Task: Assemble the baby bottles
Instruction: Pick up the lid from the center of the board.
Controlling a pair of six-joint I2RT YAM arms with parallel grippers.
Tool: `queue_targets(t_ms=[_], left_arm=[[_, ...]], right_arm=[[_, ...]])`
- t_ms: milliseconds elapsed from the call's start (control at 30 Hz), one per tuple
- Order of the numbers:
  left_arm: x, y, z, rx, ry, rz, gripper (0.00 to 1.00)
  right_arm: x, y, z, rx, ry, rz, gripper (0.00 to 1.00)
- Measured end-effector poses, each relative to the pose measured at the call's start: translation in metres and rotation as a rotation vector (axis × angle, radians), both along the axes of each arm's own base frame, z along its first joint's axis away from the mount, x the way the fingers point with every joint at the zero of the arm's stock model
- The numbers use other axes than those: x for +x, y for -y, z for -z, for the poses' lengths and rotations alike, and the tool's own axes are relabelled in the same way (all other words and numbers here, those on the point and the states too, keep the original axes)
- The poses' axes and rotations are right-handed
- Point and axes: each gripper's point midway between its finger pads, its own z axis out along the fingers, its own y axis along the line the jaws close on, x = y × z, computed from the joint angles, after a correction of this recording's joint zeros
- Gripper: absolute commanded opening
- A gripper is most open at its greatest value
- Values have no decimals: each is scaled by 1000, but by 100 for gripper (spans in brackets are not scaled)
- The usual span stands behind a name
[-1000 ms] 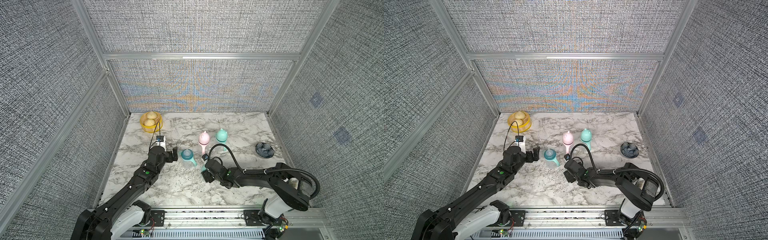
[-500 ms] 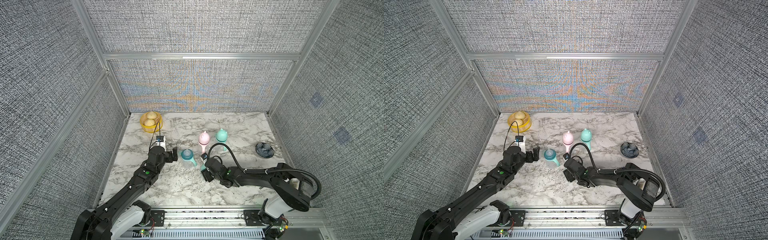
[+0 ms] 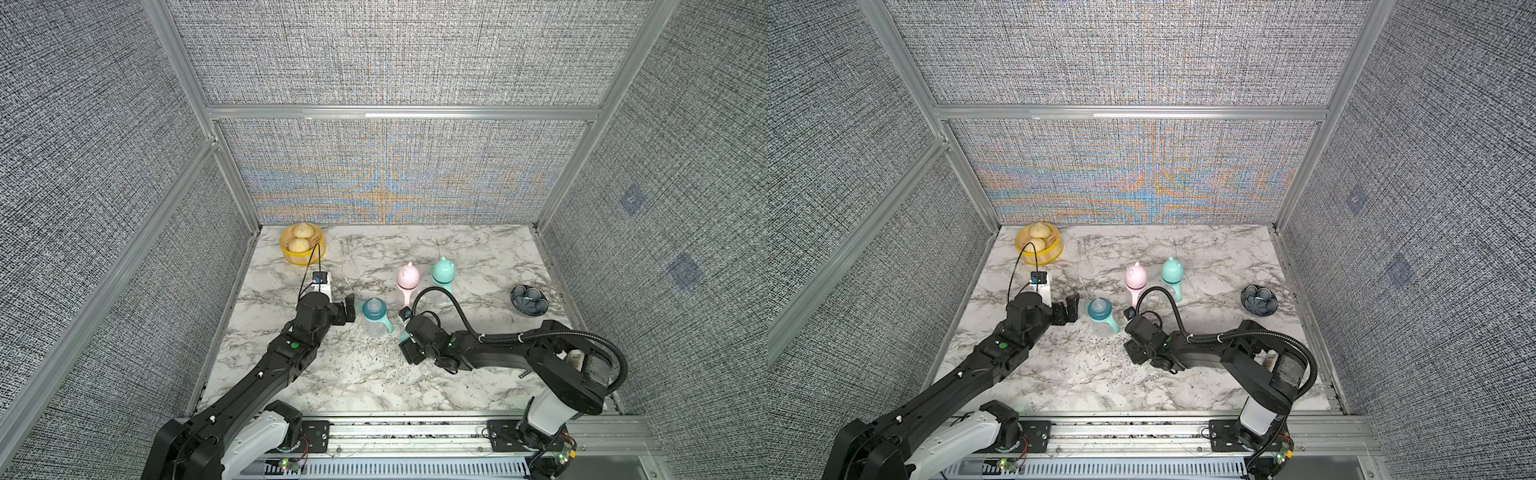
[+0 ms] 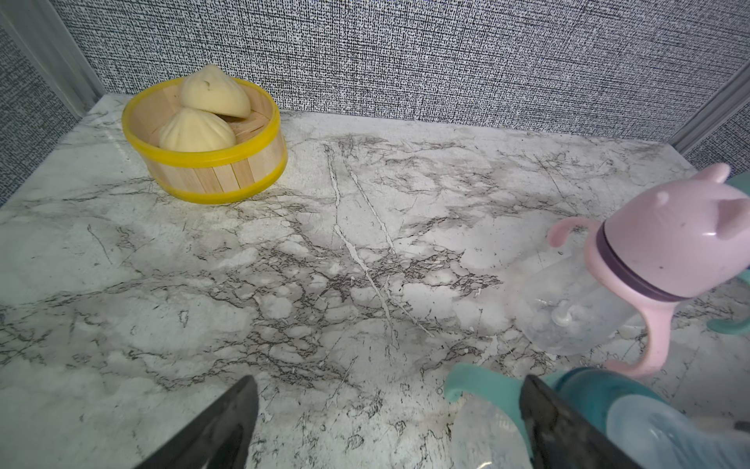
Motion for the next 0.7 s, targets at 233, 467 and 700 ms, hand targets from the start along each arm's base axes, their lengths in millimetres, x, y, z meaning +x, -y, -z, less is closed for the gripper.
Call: queue_targets(t_ms=[233, 467, 700], left_arm=[[0, 0, 0, 0, 0, 0, 100], [0, -1, 0, 4, 2, -2, 100], [1, 0, 4, 11, -11, -2, 100]], right_arm=[[0, 0, -9, 13, 14, -6, 69], [-1, 0, -33, 29, 20, -9, 68], [-4, -1, -80, 82, 47, -17, 67]])
